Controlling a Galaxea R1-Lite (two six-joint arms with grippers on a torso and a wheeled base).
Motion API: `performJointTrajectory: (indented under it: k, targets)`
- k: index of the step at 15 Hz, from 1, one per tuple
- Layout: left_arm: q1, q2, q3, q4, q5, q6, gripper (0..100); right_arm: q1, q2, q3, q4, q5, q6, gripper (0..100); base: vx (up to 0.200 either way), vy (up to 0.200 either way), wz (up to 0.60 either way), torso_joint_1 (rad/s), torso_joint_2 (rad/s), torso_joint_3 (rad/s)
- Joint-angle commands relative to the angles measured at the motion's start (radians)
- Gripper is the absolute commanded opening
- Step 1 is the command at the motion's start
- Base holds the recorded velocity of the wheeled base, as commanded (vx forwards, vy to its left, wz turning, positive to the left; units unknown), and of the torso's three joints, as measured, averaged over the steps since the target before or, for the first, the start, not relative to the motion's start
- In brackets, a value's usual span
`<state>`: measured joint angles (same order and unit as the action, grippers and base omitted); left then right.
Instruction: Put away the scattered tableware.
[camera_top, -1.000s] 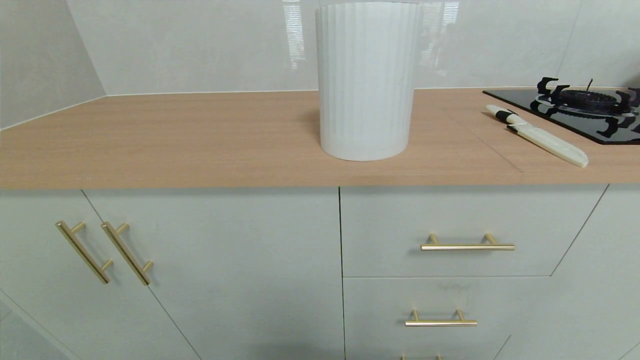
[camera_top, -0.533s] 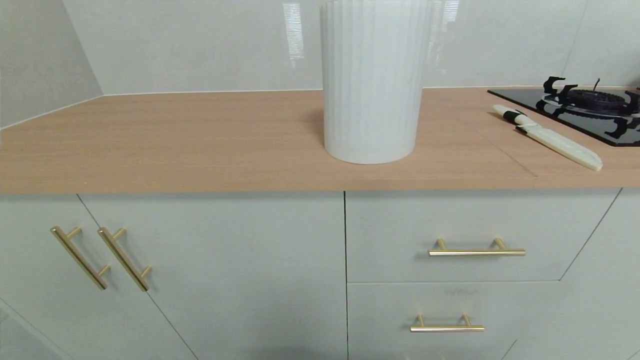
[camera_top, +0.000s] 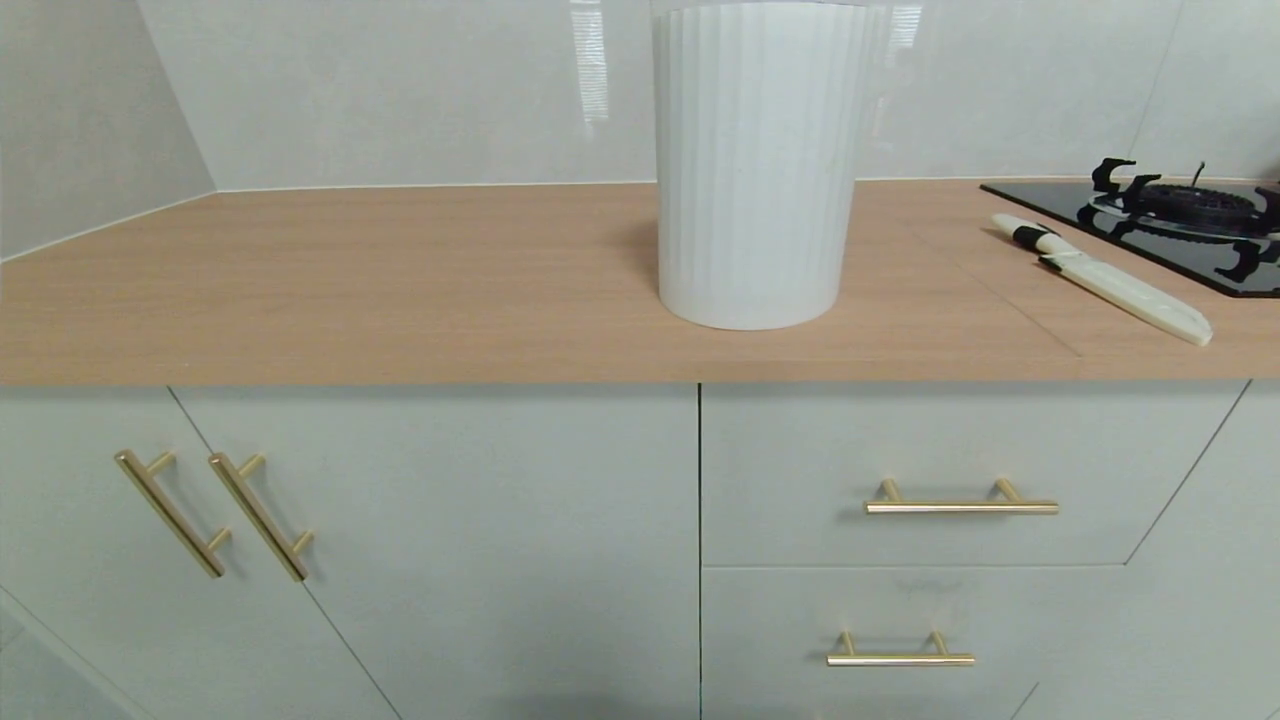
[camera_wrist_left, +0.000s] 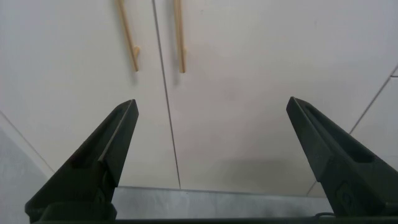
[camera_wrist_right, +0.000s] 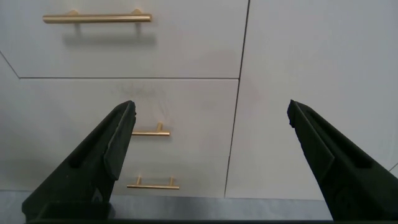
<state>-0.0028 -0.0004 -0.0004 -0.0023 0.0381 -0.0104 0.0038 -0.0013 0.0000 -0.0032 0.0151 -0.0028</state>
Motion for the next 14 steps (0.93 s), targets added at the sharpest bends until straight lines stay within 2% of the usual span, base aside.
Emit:
performJointTrajectory:
  k: [1,3,14]
  targets:
    - [0.001,0.0,0.0,-0.001,0.0,0.0,100,0.001,0.001,0.0,0.0,0.0,0.0,100,0.2,0.0,0.0,-0.002,0.0,0.002]
    - [0.001,0.0,0.0,-0.001,0.0,0.0,100,0.001,0.001,0.0,0.0,0.0,0.0,100,0.2,0.0,0.0,-0.01,0.0,0.002]
    - [0.001,0.0,0.0,-0.001,0.0,0.0,100,0.001,0.001,0.0,0.0,0.0,0.001,100,0.0,0.0,0.0,0.0,0.0,0.0]
